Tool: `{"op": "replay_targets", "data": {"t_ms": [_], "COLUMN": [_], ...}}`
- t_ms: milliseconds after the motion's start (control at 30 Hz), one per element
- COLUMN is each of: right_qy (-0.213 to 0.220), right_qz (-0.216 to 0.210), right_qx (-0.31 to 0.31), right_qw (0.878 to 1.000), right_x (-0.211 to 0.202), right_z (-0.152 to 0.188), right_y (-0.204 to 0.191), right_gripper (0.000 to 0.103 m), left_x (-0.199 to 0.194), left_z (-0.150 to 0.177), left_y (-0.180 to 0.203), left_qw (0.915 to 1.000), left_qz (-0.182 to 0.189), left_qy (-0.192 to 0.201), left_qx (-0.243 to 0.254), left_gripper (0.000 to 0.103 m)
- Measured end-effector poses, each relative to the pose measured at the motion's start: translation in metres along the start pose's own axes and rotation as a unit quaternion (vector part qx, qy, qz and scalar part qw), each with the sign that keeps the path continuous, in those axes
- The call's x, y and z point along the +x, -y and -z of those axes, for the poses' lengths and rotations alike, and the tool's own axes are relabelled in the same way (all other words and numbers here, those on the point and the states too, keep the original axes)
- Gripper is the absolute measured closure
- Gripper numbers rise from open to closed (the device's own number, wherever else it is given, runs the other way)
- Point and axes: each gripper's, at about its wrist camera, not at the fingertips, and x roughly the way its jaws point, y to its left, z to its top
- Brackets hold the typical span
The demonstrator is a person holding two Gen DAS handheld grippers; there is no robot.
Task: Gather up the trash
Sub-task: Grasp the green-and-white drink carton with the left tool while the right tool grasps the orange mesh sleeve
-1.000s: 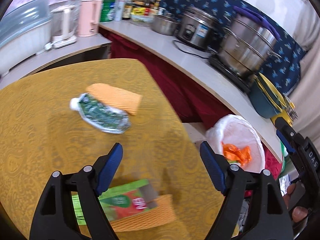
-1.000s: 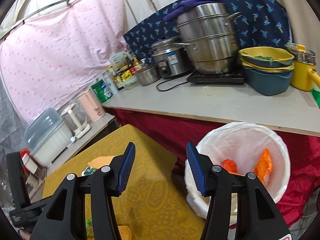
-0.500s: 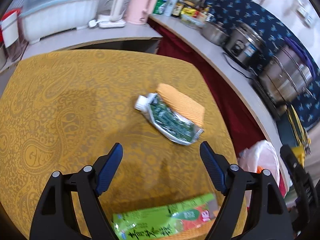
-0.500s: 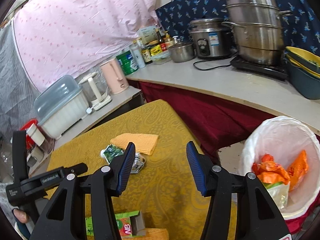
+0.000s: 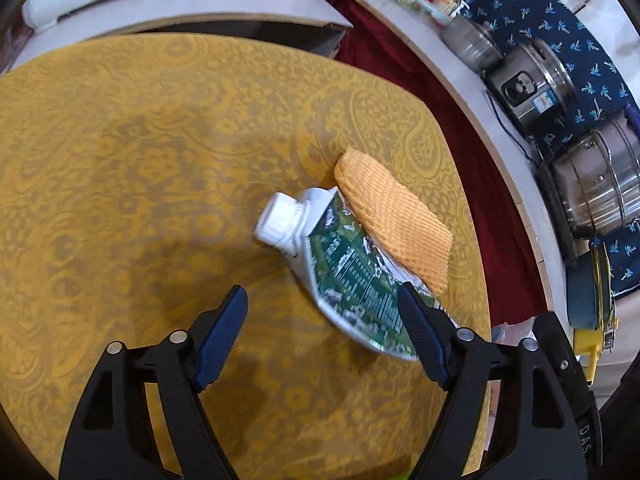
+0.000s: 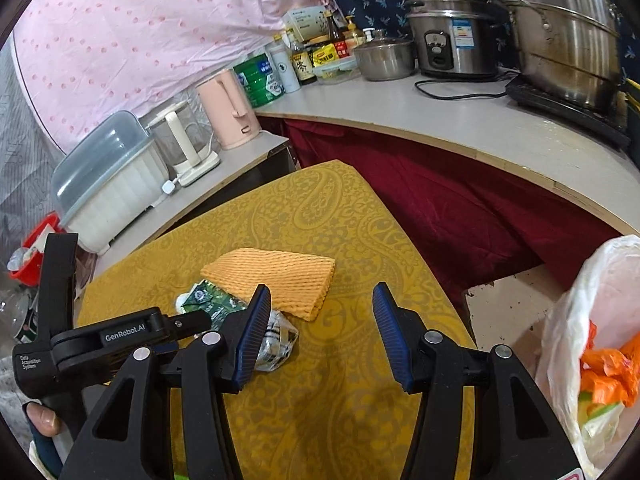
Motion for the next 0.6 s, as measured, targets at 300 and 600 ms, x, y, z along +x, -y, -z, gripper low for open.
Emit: {"op": "replay_targets", "data": {"t_ms": [300,600], "right_qy": [-0.043,-0.108], "right_qz": [-0.007,-0.019], "right_qx": [-0.024,-0.073], "right_qw": [0.999,0.991], "right_x": [0.053,0.098], "right_z": [-0.010,-0.001], "right_y": [-0.012,-0.036], "right_gripper": [0.051,0.055], "left_x": [0.013,-0.007], "left_z": [-0.008,-0.014], "left_y": [-0.002,-0.024], "left_qw": [0.9996,0.9995], "left_qz": [0.024,0.022], "left_qy": [-0.010,0.004], "left_qx": [0.014,0.021], "left_gripper": [0.078,0.096]}}
